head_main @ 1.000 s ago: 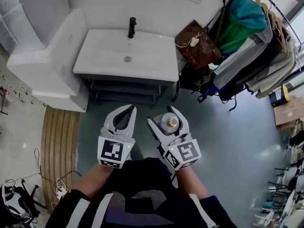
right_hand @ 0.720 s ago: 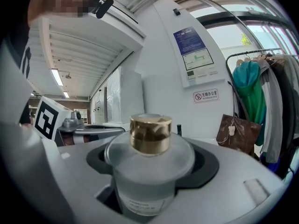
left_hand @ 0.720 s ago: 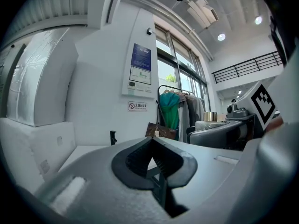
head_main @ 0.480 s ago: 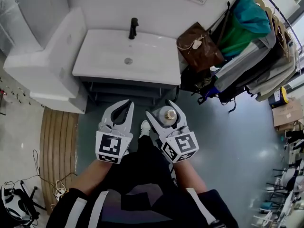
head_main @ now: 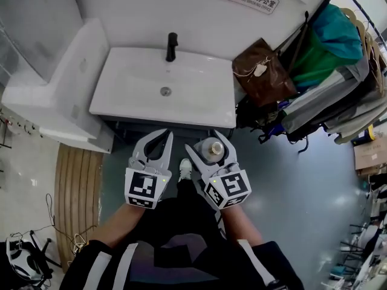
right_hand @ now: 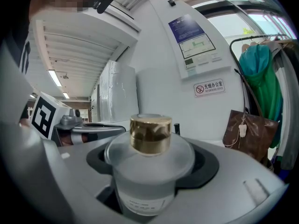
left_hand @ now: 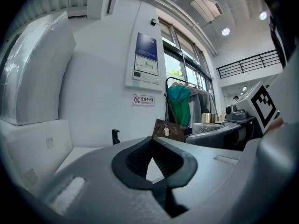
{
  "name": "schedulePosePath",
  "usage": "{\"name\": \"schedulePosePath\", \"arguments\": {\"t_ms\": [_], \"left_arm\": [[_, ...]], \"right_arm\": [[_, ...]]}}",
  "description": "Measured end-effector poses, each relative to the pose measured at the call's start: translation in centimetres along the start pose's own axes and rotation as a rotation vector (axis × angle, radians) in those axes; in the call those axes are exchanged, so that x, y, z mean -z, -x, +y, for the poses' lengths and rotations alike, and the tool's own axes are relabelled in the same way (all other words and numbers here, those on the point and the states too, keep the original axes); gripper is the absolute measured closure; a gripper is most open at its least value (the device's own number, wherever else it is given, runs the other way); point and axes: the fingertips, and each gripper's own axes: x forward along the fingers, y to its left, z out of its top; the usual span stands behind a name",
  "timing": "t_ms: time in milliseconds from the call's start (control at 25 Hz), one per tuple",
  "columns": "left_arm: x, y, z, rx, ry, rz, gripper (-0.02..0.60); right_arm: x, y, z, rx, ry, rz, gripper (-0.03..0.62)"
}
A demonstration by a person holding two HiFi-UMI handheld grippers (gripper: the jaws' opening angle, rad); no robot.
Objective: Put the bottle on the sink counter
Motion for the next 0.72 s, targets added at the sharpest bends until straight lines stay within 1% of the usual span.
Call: {"name": "schedulePosePath", "arguments": {"t_ms": [440, 720], "left_arm": [[1.3, -12.3, 3.8, -0.046, 0.036, 0.071, 0.58], [1.6, -19.6, 6.1, -0.08, 0.041, 0.093, 0.58]], "right_arm": [[0.2, -8.7, -9.0, -0.052, -0.017, 0.071, 0.252], [-0.1, -14.3, -14.9, -0.09, -0.019, 0.089, 0.252]]}}
